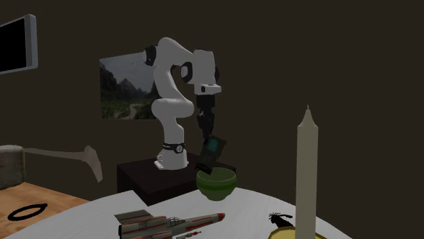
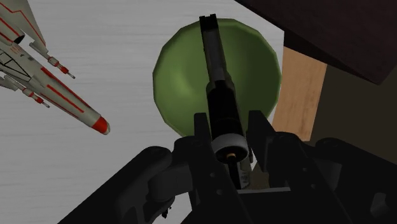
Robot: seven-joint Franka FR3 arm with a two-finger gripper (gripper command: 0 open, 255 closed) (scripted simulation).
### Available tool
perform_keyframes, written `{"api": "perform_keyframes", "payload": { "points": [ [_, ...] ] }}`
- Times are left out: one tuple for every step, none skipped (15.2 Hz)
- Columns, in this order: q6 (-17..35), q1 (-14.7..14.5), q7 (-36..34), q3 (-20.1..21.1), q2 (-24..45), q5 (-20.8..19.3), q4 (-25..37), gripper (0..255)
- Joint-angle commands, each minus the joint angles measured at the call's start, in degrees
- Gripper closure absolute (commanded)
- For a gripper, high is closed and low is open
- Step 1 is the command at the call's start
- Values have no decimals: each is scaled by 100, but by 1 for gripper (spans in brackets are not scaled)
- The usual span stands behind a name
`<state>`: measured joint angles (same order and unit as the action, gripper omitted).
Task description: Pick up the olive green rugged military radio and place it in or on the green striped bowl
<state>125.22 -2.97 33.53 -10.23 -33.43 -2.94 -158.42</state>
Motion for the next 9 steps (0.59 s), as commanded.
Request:
{"api": "perform_keyframes", "payload": {
  "points": [
    [192,0,22,-25,107,-4,-79,255],
    [192,0,22,-25,106,-4,-80,255],
    [192,0,22,-25,107,-4,-79,255],
    [192,0,22,-25,107,-4,-79,255],
    [192,0,22,-25,107,-4,-79,255],
    [192,0,22,-25,107,-4,-79,255],
    [192,0,22,-25,107,-4,-79,255],
    [192,0,22,-25,107,-4,-79,255],
    [192,0,22,-25,107,-4,-79,0]
  ]
}}
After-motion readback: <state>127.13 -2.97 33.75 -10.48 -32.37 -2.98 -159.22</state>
